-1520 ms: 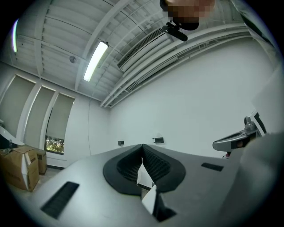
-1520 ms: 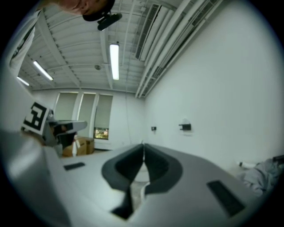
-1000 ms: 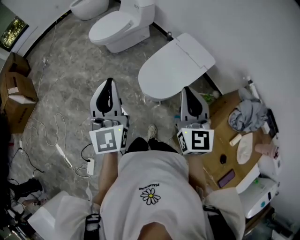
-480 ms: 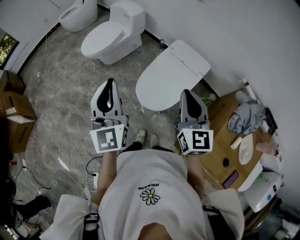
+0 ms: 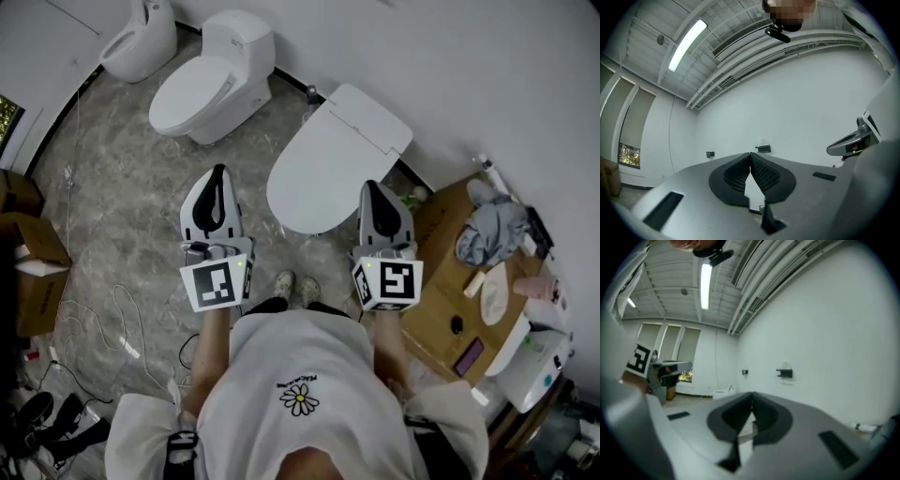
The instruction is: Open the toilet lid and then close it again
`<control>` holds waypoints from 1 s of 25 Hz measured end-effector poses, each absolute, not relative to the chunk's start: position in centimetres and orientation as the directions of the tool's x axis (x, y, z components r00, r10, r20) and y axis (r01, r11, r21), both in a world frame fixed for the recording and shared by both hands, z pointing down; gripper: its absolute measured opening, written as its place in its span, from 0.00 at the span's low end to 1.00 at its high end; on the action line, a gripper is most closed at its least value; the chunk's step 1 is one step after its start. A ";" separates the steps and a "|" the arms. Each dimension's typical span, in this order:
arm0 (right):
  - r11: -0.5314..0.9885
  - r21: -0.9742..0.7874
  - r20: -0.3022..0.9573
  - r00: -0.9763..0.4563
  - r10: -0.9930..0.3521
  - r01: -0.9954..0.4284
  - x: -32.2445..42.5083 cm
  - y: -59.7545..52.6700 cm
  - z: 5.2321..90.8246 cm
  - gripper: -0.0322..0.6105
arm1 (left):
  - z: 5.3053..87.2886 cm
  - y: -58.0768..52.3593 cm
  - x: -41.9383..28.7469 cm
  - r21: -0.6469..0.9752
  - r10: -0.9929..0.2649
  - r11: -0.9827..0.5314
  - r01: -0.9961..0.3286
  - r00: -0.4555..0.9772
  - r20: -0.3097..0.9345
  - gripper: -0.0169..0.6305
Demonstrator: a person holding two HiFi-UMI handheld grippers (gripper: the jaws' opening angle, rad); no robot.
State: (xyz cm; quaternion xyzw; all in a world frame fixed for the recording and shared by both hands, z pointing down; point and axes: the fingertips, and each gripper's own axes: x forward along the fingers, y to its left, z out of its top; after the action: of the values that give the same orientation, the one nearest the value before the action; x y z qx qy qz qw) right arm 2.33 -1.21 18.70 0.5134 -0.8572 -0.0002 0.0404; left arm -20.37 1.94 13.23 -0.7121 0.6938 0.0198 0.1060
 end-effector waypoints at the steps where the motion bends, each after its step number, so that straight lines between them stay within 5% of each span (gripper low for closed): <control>1: 0.464 0.042 0.082 -0.460 -0.884 -0.885 2.4 -1.5 19.2 0.10 | 13.6 1.6 -20.4 -0.135 -0.984 -0.021 -0.991 0.045 -0.175 0.07; 13: 0.480 0.108 0.158 -0.462 -0.873 -0.870 1.2 -7.6 28.1 0.10 | 26.9 -6.1 -21.1 -0.097 -0.992 -0.106 -0.990 0.112 -0.055 0.07; 25: 0.520 -0.043 0.270 -0.511 -0.816 -0.853 -1.9 -7.1 46.2 0.10 | 47.9 -5.7 -19.9 -0.021 -0.979 -0.146 -0.989 0.141 0.147 0.07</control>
State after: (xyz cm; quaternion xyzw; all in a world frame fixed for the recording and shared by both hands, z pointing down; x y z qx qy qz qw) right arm -1.94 -7.11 46.15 0.4825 -0.8650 0.0855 0.1084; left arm -19.88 -5.69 47.88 -0.7544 0.6522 -0.0626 -0.0404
